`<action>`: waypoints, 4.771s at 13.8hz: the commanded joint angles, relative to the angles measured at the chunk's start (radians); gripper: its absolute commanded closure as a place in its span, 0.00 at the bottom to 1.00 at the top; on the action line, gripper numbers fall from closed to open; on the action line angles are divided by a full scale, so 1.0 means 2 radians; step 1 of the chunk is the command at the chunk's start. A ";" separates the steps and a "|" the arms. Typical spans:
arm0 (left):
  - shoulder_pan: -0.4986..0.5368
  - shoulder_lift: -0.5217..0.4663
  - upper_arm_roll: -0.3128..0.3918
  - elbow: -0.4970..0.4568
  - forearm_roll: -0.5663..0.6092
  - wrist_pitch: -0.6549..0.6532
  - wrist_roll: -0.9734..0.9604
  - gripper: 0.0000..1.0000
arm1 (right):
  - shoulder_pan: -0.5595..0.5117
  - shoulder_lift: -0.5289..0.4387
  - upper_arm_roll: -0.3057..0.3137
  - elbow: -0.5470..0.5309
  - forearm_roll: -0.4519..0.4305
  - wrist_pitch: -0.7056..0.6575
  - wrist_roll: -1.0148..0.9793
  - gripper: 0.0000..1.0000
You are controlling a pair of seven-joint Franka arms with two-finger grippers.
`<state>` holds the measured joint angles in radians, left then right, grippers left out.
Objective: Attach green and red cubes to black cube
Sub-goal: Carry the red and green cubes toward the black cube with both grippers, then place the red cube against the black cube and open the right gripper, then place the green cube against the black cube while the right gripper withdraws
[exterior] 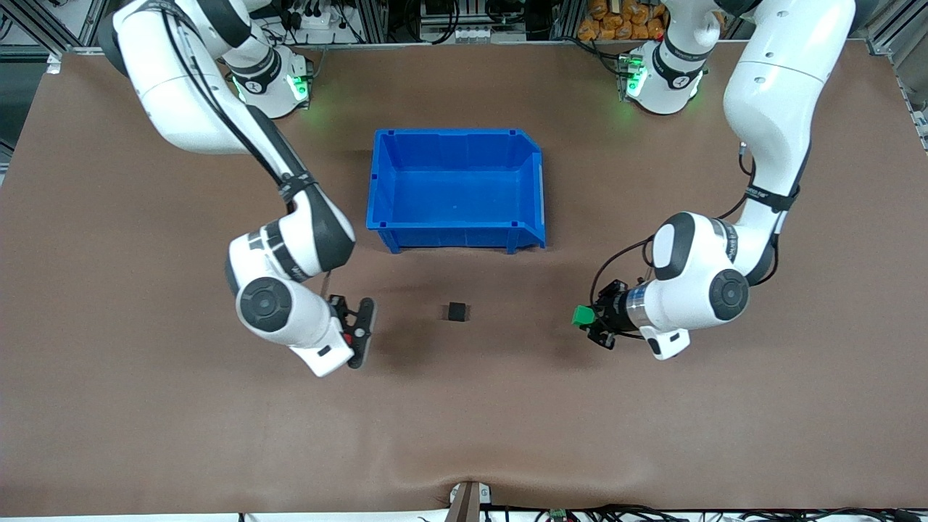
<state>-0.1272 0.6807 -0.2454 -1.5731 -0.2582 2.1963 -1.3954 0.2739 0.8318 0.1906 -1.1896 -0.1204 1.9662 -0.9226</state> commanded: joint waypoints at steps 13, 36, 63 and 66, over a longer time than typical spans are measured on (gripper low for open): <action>-0.049 0.024 0.008 0.036 -0.043 0.017 -0.072 1.00 | 0.094 0.059 -0.005 0.016 -0.007 0.051 0.143 1.00; -0.031 0.016 0.008 0.036 -0.048 0.017 -0.074 1.00 | 0.136 0.088 -0.023 0.013 -0.010 0.127 0.160 0.00; -0.195 0.134 0.077 0.135 -0.044 0.072 -0.207 1.00 | -0.243 -0.319 -0.022 -0.075 0.082 -0.227 0.287 0.00; -0.205 0.142 0.081 0.142 -0.045 0.072 -0.210 1.00 | -0.222 -0.387 -0.063 -0.150 0.081 -0.228 0.329 0.00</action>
<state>-0.5074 0.9368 -0.1092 -1.3286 -0.3415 2.3439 -1.7974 -0.2144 0.1802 0.1143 -1.3249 0.0281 1.4880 -0.3408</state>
